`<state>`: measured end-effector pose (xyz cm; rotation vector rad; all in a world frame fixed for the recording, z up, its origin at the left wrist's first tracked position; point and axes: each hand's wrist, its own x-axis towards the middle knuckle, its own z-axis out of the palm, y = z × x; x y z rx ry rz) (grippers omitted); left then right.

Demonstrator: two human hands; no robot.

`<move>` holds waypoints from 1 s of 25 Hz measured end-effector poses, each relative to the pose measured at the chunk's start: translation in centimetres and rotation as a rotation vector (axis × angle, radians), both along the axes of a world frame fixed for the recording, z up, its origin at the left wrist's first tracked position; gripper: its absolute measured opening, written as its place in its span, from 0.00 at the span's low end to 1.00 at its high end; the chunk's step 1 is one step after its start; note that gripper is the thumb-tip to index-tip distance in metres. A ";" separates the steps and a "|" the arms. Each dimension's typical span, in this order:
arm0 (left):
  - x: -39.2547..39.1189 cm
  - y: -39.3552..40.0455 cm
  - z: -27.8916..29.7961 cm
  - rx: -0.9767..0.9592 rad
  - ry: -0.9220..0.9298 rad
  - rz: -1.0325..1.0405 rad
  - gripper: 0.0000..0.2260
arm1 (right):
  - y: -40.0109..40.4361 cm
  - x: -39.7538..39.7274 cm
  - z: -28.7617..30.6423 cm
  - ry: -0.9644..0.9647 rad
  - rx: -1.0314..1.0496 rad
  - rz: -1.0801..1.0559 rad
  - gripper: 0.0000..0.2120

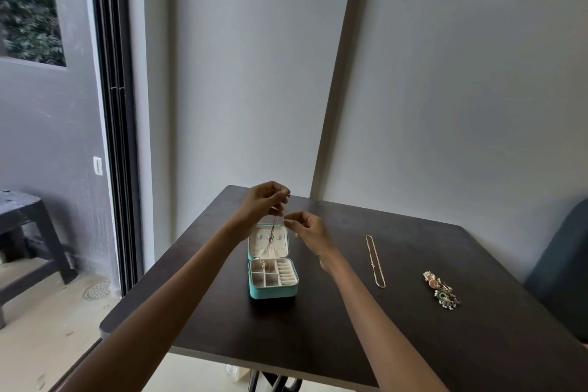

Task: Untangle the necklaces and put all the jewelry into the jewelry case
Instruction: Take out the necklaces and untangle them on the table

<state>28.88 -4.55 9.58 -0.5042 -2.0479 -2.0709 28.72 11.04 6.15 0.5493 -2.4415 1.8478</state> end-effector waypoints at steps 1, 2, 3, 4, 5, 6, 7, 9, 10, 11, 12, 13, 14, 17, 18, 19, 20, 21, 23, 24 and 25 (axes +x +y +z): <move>0.0 0.1 0.2 -0.018 0.013 0.000 0.04 | 0.0 0.1 0.2 -0.002 0.024 0.039 0.12; 0.0 0.2 0.5 -0.043 0.026 0.005 0.04 | -0.2 0.2 0.3 -0.001 0.048 0.068 0.13; 0.0 0.3 0.7 -0.062 0.038 0.015 0.04 | -0.3 0.2 0.4 0.008 0.059 0.075 0.12; 0.0 0.5 0.9 -0.072 0.046 0.027 0.04 | -0.5 0.3 0.5 0.024 0.051 0.064 0.11; 0.1 0.6 1.1 -0.072 0.049 0.036 0.04 | -0.6 0.4 0.6 0.045 0.036 0.040 0.11; 0.1 0.8 1.3 -0.063 0.046 0.038 0.04 | -0.6 0.4 0.7 0.061 0.020 0.013 0.10; 0.2 0.8 1.5 -0.046 0.037 0.036 0.04 | -0.6 0.4 0.8 0.071 0.010 -0.008 0.11; 0.2 0.7 1.7 0.005 0.014 0.044 0.04 | -0.3 0.4 1.1 0.079 0.000 -0.034 0.11; 0.2 0.7 1.7 0.040 -0.002 0.058 0.05 | -0.2 0.4 1.3 0.082 0.000 -0.046 0.11; 0.2 0.6 1.6 0.079 -0.022 0.074 0.05 | 0.0 0.4 1.4 0.087 0.000 -0.058 0.11; 0.2 0.5 1.4 0.114 -0.042 0.084 0.06 | 0.2 0.3 1.5 0.092 -0.005 -0.075 0.11; 0.2 0.4 1.2 0.138 -0.059 0.086 0.06 | 0.4 0.3 1.6 0.102 -0.011 -0.094 0.10; 0.1 0.4 1.0 0.152 -0.072 0.078 0.06 | 0.5 0.3 1.7 0.115 -0.009 -0.116 0.09; -0.1 0.3 -0.1 0.169 -0.106 0.055 0.05 | 0.7 0.3 1.7 0.137 -0.006 -0.174 0.05; -0.2 0.4 -0.5 0.175 -0.122 0.069 0.05 | 0.7 0.4 1.7 0.123 -0.034 -0.187 0.05; -0.4 0.5 -0.9 0.185 -0.142 0.091 0.06 | 0.7 0.4 1.7 0.100 -0.070 -0.188 0.06; -0.5 0.7 -1.3 0.194 -0.166 0.120 0.06 | 0.6 0.4 1.6 0.071 -0.109 -0.178 0.08; -0.7 0.8 -1.8 0.201 -0.188 0.153 0.07 | 0.5 0.5 1.6 0.043 -0.146 -0.163 0.09; -0.9 0.9 -2.4 0.196 -0.216 0.200 0.08 | 0.4 0.6 1.7 -0.017 -0.238 -0.128 0.11; -0.9 0.8 -2.6 0.178 -0.226 0.209 0.08 | 0.4 0.6 1.7 -0.056 -0.304 -0.111 0.11; -0.8 0.7 -2.9 0.151 -0.233 0.212 0.08 | 0.5 0.7 1.7 -0.101 -0.384 -0.100 0.11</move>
